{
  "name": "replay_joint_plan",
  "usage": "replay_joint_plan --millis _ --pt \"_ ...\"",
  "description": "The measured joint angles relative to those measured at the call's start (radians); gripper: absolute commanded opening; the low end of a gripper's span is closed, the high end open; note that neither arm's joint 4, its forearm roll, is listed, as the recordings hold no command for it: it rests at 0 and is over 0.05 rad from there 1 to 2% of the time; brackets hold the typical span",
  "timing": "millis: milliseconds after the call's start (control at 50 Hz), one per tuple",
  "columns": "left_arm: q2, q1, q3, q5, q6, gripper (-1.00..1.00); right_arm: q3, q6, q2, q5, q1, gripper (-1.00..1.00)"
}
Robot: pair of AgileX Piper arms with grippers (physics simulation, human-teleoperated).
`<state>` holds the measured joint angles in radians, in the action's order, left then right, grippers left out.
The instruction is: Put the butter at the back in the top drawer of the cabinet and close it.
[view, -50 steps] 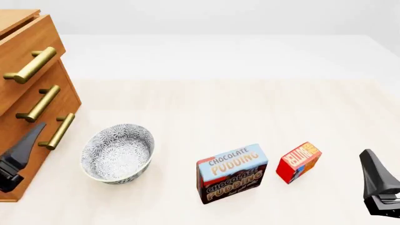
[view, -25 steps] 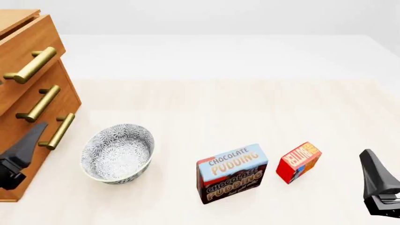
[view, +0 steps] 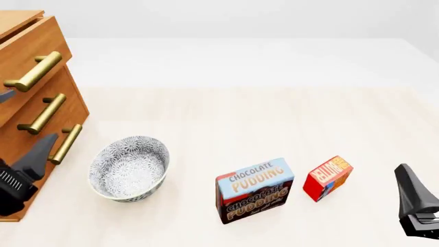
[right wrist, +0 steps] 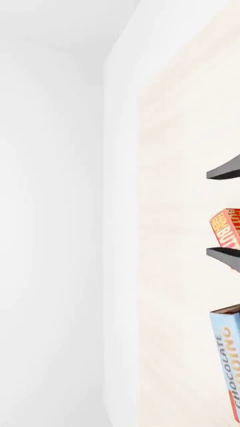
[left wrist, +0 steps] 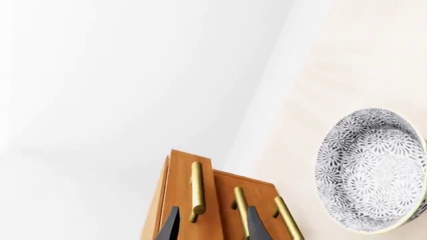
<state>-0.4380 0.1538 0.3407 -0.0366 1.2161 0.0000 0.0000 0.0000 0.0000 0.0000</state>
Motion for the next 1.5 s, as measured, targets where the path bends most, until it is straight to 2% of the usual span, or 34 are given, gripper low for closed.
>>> replay_joint_plan --millis 500,1120,1500 --pt "-0.023 -0.028 -0.026 0.058 0.061 1.0 0.0 0.0 0.0 0.0 0.0 1.0" --pt "-0.037 -0.037 -0.015 0.08 0.093 1.0 0.0 0.0 0.0 0.0 0.0 1.0" --pt "-0.1 -0.053 -0.008 0.138 0.111 1.0 0.0 0.0 0.0 0.0 0.0 1.0"
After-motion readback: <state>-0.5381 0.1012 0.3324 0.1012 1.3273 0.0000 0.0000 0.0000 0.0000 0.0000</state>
